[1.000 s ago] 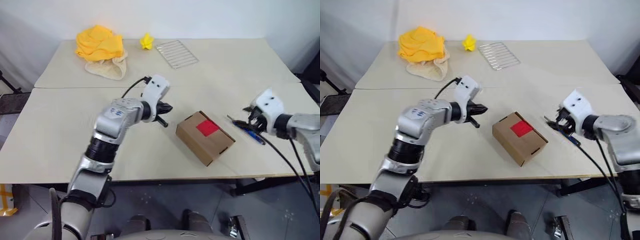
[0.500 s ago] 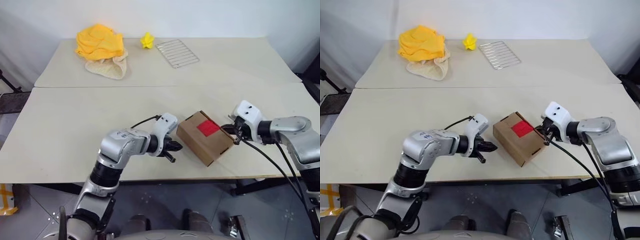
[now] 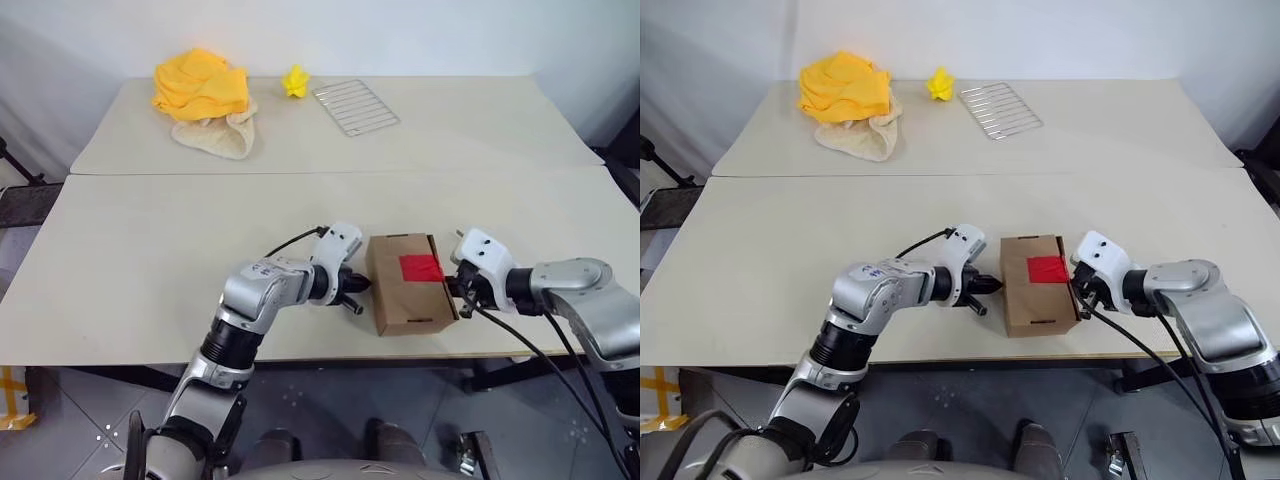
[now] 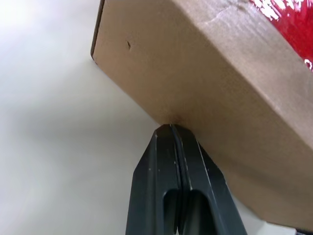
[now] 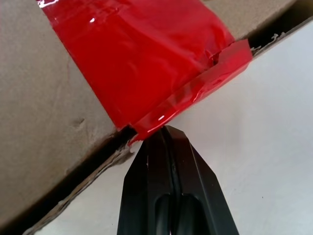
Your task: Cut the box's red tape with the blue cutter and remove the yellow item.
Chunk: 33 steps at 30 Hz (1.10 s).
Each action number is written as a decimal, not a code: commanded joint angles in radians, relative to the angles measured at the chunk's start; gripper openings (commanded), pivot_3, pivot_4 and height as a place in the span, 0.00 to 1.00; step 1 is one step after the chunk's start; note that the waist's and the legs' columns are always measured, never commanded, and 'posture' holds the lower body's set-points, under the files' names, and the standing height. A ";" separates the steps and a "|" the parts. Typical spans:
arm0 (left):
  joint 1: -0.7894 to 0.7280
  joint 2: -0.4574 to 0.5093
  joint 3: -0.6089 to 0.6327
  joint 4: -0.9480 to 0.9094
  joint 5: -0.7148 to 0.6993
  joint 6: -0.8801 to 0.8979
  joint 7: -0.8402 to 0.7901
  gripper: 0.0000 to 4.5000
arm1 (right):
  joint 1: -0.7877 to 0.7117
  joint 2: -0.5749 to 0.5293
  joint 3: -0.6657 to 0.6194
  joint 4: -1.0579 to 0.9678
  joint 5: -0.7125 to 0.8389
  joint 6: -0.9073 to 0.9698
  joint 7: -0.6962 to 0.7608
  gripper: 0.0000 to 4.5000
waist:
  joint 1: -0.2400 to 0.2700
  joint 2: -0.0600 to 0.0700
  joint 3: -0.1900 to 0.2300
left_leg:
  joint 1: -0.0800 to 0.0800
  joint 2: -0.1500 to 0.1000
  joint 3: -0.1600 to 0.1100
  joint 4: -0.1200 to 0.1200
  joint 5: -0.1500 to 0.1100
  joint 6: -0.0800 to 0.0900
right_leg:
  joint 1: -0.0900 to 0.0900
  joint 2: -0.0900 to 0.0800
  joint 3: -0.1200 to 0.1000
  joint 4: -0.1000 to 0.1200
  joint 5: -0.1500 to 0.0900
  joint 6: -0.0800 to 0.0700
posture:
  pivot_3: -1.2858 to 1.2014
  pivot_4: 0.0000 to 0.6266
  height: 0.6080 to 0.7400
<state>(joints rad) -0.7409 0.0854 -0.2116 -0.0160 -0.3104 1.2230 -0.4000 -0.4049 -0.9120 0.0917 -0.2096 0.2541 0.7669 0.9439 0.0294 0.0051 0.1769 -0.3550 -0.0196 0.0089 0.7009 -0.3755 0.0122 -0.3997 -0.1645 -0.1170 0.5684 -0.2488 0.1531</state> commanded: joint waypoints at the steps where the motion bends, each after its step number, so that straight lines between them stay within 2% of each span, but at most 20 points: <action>1: -0.029 -0.017 -0.024 0.002 -0.010 -0.043 -0.026 0.00 | -0.001 0.003 -0.025 -0.030 -0.001 -0.006 -0.020 0.00 | 0.000 0.000 0.000 | 0.000 0.000 0.000 0.000 0.000 0.000 | 0.000 0.000 0.000 0.000 0.000 0.000 | 0.52 0.24 1.00; 13: -0.050 -0.004 -0.034 0.061 0.006 -0.104 -0.028 0.00 | -0.011 -0.013 -0.037 -0.001 -0.050 -0.030 -0.079 0.00 | -0.001 0.000 0.000 | 0.000 0.000 0.000 0.000 0.000 0.000 | 0.000 0.000 0.000 0.000 0.000 0.000 | 0.52 0.24 1.00; 20: -0.062 0.053 0.018 0.062 0.014 -0.135 -0.024 0.00 | -0.019 -0.074 -0.120 0.062 -0.085 -0.055 -0.117 0.00 | 0.000 0.000 0.000 | 0.000 0.000 0.000 0.000 0.000 0.000 | 0.000 0.000 0.000 0.000 0.000 0.000 | 0.52 0.24 1.00; 23: -0.077 0.101 0.078 0.071 -0.010 -0.146 -0.050 0.00 | -0.014 -0.111 -0.211 0.030 -0.042 0.004 -0.107 0.14 | -0.002 0.000 0.000 | 0.000 0.000 0.000 0.000 0.000 0.000 | 0.000 0.000 0.000 0.000 0.000 0.000 | 0.52 0.24 1.00; 29: -0.133 0.067 0.185 0.049 -0.132 -0.093 -0.114 0.00 | -0.046 -0.063 -0.339 -0.084 0.083 0.211 -0.150 0.60 | 0.002 0.000 0.000 | 0.000 0.000 0.000 0.000 0.000 0.000 | 0.000 0.000 0.000 0.000 0.000 0.000 | 0.52 0.24 1.00; 33: -0.155 0.038 0.158 0.014 -0.181 -0.061 -0.150 0.00 | -0.015 -0.034 -0.361 -0.190 0.156 0.322 -0.173 0.92 | 0.007 0.000 0.000 | -0.001 0.000 0.000 0.000 0.000 0.000 | 0.000 0.000 0.000 0.000 0.000 0.000 | 0.52 0.24 1.00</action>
<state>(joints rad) -0.8775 0.1288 -0.0416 0.0432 -0.4579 1.1539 -0.5278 -0.4292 -0.9479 -0.2293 -0.3333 0.3775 1.0472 0.7855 0.0366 0.0051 0.1770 -0.3557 -0.0196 0.0089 0.7011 -0.3755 0.0123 -0.4000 -0.1646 -0.1172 0.5683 -0.2487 0.1534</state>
